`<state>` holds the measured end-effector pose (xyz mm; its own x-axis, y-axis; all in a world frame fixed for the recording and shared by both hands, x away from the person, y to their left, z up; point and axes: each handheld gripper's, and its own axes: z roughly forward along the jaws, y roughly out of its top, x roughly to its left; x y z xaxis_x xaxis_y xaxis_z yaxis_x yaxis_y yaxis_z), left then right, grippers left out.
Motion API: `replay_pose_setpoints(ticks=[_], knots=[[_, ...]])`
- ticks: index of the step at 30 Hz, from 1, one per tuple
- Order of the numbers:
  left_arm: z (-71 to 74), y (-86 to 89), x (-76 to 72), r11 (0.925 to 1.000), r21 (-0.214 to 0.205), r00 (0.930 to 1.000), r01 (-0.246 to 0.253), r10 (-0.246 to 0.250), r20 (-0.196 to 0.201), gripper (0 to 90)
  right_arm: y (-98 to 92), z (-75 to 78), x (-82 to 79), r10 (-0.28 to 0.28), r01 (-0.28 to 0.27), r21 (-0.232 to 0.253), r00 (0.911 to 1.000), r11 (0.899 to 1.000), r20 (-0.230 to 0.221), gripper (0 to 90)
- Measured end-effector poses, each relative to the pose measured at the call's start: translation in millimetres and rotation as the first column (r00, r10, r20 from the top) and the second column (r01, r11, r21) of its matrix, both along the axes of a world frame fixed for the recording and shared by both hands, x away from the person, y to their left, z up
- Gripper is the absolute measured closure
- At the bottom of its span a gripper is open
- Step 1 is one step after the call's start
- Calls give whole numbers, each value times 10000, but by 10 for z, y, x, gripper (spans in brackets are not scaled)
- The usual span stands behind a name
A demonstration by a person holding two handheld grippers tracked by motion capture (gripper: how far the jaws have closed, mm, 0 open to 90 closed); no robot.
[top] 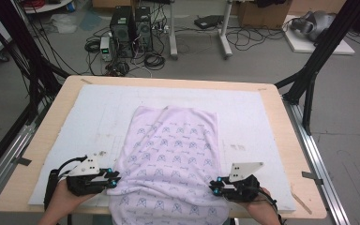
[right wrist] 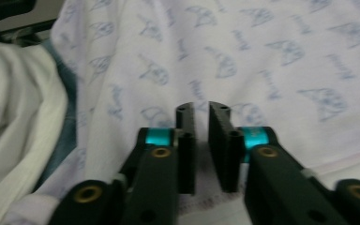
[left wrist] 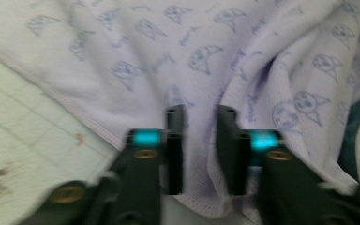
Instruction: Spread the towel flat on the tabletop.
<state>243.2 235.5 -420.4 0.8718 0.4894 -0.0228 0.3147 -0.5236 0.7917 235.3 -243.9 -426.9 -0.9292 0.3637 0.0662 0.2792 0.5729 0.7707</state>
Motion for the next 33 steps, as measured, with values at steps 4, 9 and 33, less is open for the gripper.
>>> replay_pose_setpoints(ticks=[4,9,33], knots=[[41,26,211,9954,-436,9963,-856,859,63,550,-7,97,227,-611,615,-123,9977,9980,299,692],[78,-61,663,9787,-579,9800,-1968,1982,183,615,5,161,646,-1211,1226,-374,9919,9918,394,681],[-156,-479,2269,8625,895,8648,-4981,5017,-215,869,-96,-166,2275,-4841,4824,-594,8748,8740,-196,874]])
